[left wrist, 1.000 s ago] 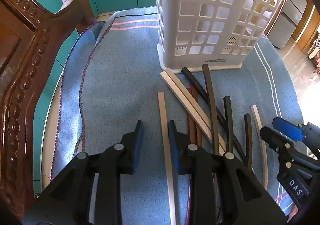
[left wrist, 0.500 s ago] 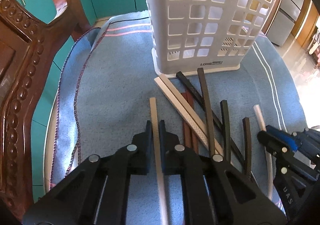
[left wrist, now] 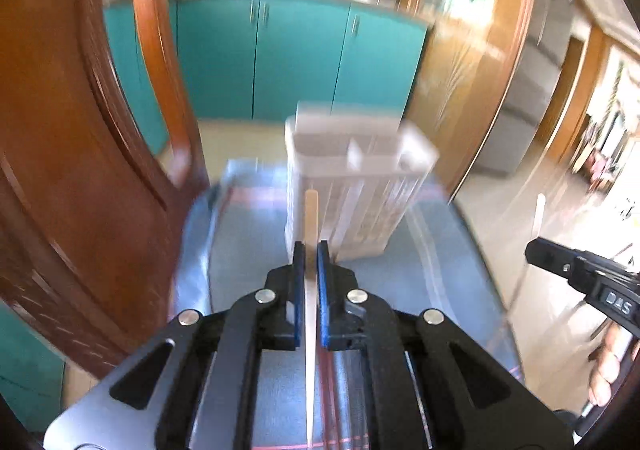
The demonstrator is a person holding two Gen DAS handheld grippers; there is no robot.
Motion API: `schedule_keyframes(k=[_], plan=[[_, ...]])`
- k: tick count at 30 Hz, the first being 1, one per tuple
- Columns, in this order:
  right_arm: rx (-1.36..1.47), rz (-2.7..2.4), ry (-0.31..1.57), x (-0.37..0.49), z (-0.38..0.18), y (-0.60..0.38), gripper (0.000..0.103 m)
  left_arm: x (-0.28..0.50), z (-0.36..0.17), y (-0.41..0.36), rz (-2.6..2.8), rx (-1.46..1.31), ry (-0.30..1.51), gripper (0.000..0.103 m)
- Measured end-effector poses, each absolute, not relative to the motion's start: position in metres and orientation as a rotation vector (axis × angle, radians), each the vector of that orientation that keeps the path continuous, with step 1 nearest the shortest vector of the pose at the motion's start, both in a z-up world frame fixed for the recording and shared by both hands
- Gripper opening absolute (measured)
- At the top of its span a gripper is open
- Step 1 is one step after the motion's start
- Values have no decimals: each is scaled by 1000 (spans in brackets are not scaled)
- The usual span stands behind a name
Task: Organize utensils
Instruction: 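Close the left gripper on a light wooden chopstick and lift while the right does likewise, then lower both held chopsticks into the white utensil holder and open both grippers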
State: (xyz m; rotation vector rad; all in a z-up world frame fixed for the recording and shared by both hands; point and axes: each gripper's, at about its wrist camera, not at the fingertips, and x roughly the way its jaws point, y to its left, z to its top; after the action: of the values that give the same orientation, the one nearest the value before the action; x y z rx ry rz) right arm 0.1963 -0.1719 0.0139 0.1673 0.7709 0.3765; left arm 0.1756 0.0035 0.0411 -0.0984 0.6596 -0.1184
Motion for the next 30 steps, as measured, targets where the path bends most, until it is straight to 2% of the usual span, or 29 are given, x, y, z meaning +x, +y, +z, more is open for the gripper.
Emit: schedule_keyframes(k=[5,8,14,20,30], plan=[[255,393,586,178,78,-188,6,161,119,23,-115,-166,415,7],[321,360,456,186,112,-194,6,166,147,34,-77,-237,278,7],[443,263,206,208,138,-203,6,202,145,50,13,-360,129,7],[373,216,304,250,103,-177,6,258,105,36,39,-318,234,7],[190,207,419,268,58,-140,8,280,62,21,33,-216,356,8]])
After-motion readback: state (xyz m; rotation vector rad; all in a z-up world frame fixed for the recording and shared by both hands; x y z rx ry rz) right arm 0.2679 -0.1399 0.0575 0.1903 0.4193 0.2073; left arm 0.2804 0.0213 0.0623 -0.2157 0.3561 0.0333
